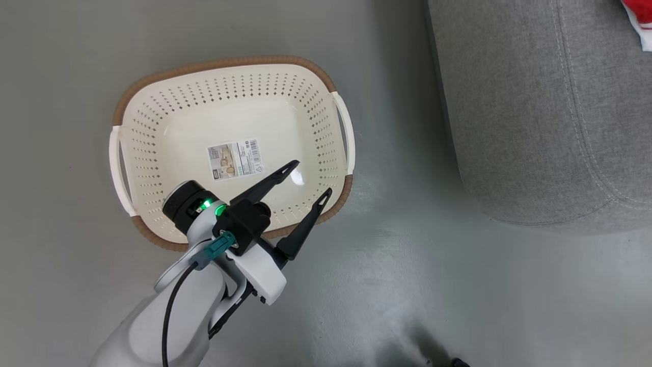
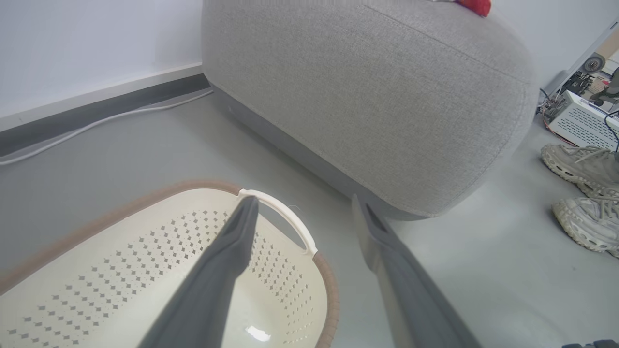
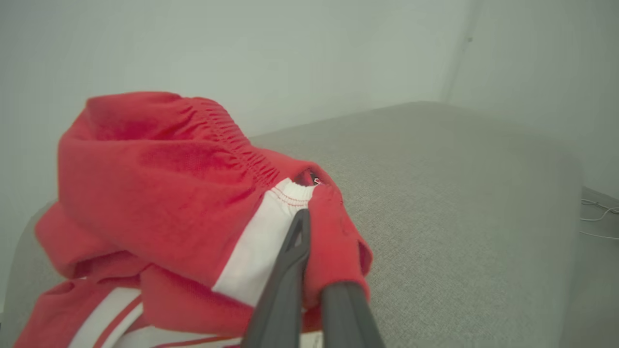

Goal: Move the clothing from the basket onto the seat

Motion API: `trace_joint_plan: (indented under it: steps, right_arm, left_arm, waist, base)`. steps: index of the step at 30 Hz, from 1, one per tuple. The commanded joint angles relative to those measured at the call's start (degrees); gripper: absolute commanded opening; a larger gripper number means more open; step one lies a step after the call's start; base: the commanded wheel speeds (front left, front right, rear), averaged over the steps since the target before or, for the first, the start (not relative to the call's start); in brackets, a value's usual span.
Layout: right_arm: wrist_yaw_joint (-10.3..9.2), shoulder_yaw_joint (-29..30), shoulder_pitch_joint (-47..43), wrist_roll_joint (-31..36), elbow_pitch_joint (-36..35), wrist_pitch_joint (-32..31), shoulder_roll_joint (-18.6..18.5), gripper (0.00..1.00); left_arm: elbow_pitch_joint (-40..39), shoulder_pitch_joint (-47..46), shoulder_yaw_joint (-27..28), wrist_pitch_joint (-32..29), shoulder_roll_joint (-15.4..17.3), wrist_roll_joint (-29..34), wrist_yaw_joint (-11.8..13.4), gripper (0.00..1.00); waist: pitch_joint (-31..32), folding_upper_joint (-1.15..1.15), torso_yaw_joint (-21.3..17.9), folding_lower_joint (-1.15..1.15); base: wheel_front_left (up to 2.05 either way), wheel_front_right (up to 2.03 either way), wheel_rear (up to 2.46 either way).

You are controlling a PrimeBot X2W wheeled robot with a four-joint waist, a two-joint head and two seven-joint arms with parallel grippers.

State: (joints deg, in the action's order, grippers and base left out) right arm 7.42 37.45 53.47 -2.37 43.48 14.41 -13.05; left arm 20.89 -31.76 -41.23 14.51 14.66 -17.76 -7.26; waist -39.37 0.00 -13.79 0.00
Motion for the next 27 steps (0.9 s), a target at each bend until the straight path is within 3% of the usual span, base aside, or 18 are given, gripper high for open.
trace_joint_plan:
  steps: [1,2,8,19,27]
  right_arm:
    - [0.07,0.09,-1.69,-0.73,-1.78,0.58,-0.92,0.84]
    - [0.07,0.33,-2.09,-1.27,-1.85,0.58,-0.60,1.00]
    - [0.07,-2.57,-4.30,-3.93,-2.33,0.58,0.70,1.00]
    - [0.07,-13.16,-12.97,-8.06,-2.74,0.59,1.75,1.00]
    - [0.07,-20.37,-18.71,-12.88,-4.21,0.59,3.28,1.00]
  left_arm:
    - [-1.45,1.00,1.82,0.48,0.42,-0.47,-0.23,1.00]
    - [-1.49,1.15,2.06,0.48,0.46,-0.49,-0.23,1.00]
    - [-1.40,2.04,3.20,0.48,0.30,-0.88,-0.23,1.00]
    - [-0.45,4.66,4.03,0.49,-2.43,-1.69,-0.23,1.00]
    - [0.80,8.88,9.49,0.49,-4.96,-1.80,-0.16,1.00]
  waist:
    - [0.65,0.00,0.32,0.00]
    - [1.03,0.00,0.41,0.00]
    - [3.32,0.00,0.92,0.00]
    - [10.54,0.00,3.83,0.00]
    - [17.44,0.00,7.09,0.00]
  base:
    - [0.00,0.00,0.00]
    - [0.00,0.00,0.00]
    - [0.00,0.00,0.00]
    - [0.00,0.00,0.00]
    - [0.00,0.00,0.00]
